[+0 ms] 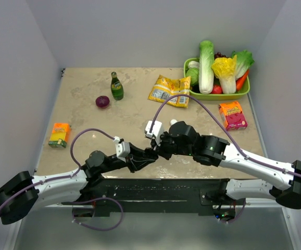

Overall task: Insert the wireless bluetooth earbuds into the charging case
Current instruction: Adjust the charging case.

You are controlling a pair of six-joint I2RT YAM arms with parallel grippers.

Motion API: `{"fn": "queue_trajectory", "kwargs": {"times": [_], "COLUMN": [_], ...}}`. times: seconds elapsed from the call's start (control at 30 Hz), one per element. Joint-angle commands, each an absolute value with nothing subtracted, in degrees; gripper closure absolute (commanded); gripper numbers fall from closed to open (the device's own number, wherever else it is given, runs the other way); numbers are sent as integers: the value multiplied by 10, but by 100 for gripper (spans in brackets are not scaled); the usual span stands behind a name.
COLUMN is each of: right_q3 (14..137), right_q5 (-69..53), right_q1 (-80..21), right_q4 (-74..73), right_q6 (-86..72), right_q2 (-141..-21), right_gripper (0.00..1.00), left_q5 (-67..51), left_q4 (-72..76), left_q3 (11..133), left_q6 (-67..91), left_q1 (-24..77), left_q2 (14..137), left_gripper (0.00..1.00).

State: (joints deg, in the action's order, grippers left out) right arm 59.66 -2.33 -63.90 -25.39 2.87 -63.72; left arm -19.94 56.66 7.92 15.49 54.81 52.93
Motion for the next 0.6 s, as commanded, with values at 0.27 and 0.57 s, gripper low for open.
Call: {"fn": "queue_trajectory", "kwargs": {"times": [0.27,0.57], "right_q3": [615,625], "right_q5": [-27,-1], "right_q1": [-641,-653], "right_q4": [-244,-268], "right_q6": [27,40], "right_q2": [-613,-616], "right_gripper": [100,100], "left_q5": [-180,-161], "left_q4": [582,575], "left_q3": [101,98], "left_q6": [139,138], "left_q1": [545,545], "left_q2": [550,544], "left_gripper": [1,0]}}
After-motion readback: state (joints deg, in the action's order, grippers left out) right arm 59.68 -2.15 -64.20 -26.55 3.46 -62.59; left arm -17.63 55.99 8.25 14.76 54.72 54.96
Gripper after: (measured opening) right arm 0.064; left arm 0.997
